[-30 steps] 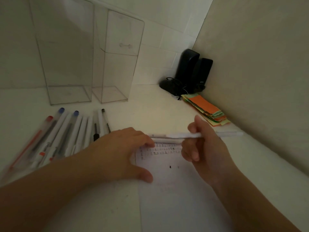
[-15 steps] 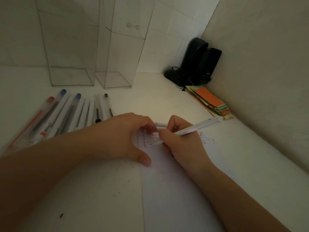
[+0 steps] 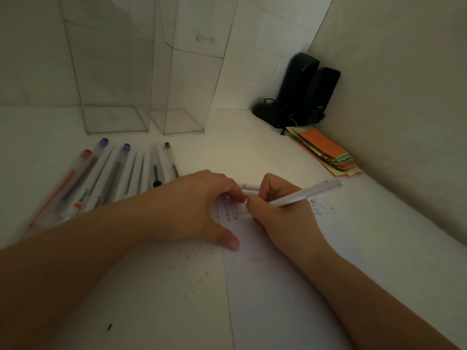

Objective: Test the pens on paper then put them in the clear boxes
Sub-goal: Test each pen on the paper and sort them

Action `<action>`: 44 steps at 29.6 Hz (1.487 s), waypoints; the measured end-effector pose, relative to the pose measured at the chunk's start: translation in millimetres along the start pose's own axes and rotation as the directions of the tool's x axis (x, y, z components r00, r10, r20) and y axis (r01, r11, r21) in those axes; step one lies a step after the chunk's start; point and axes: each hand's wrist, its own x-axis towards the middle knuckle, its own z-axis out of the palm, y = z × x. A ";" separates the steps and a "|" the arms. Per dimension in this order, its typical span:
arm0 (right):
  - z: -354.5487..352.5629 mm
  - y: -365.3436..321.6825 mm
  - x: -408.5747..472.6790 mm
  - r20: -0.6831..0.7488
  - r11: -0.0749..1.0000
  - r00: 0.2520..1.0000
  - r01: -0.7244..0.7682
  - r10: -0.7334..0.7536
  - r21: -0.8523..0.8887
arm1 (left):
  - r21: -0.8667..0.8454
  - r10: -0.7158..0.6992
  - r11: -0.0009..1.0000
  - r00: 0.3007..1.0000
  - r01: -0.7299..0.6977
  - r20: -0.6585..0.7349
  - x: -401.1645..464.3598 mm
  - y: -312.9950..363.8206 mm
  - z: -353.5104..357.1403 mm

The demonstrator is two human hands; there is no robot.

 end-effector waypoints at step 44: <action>-8.1 -0.6 -5.8 0.093 0.955 0.991 0.070 -0.100 0.288 | -0.164 0.434 0.872 0.883 -0.461 -0.178 -5.2 43.6 10.4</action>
